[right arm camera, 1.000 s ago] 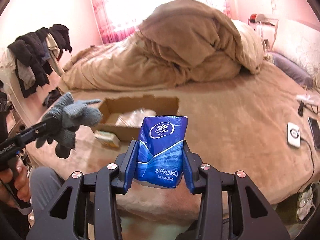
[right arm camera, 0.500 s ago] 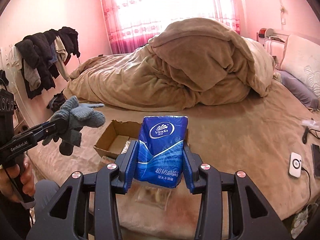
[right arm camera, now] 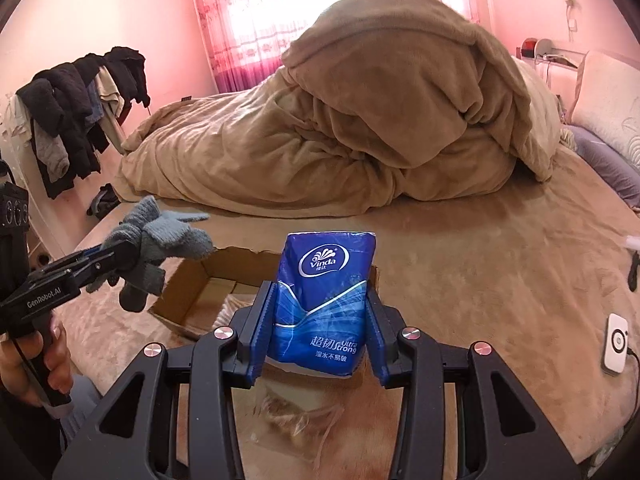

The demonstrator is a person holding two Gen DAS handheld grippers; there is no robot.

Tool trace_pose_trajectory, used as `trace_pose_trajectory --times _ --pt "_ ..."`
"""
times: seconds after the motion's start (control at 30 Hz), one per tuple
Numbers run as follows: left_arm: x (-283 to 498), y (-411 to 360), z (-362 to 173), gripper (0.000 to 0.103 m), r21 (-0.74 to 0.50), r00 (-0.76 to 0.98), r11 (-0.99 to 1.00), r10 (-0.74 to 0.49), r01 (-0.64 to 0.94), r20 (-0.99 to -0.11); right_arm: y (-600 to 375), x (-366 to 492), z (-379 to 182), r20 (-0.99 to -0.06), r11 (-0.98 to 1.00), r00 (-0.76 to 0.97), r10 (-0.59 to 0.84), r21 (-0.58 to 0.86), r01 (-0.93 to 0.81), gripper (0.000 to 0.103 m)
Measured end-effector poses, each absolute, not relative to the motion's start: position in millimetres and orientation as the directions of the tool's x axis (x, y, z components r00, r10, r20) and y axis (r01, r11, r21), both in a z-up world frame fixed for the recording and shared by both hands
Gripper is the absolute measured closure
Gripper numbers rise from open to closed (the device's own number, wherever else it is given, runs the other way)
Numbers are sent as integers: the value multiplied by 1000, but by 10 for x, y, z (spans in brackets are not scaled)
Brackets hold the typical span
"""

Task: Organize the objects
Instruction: 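Lift the gloves and tissue pack into the box while both grippers open to release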

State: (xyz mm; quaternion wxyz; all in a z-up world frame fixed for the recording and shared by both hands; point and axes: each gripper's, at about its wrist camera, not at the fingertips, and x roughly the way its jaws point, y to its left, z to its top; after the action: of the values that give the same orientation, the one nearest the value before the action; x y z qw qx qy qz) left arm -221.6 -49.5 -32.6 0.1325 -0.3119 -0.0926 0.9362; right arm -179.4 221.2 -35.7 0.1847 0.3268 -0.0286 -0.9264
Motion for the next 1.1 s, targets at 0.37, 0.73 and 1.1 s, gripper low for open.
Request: trace_pose_trajectory --times 0.37,0.73,1.1 --pt "-2643 -563 -829 52 -371 -686 -915 371 -157 -626 2119 -2212 -691 -636 -919 -668 -387 204 338 59" --pt "-2507 -575 -729 25 -333 -721 -931 333 -150 -607 2089 -2391 -964 -663 -915 -635 -396 231 330 51" --pt "-2204 -656 -664 24 -273 -731 -952 283 -136 -621 2160 -2269 -841 -647 -922 -660 -382 219 318 37"
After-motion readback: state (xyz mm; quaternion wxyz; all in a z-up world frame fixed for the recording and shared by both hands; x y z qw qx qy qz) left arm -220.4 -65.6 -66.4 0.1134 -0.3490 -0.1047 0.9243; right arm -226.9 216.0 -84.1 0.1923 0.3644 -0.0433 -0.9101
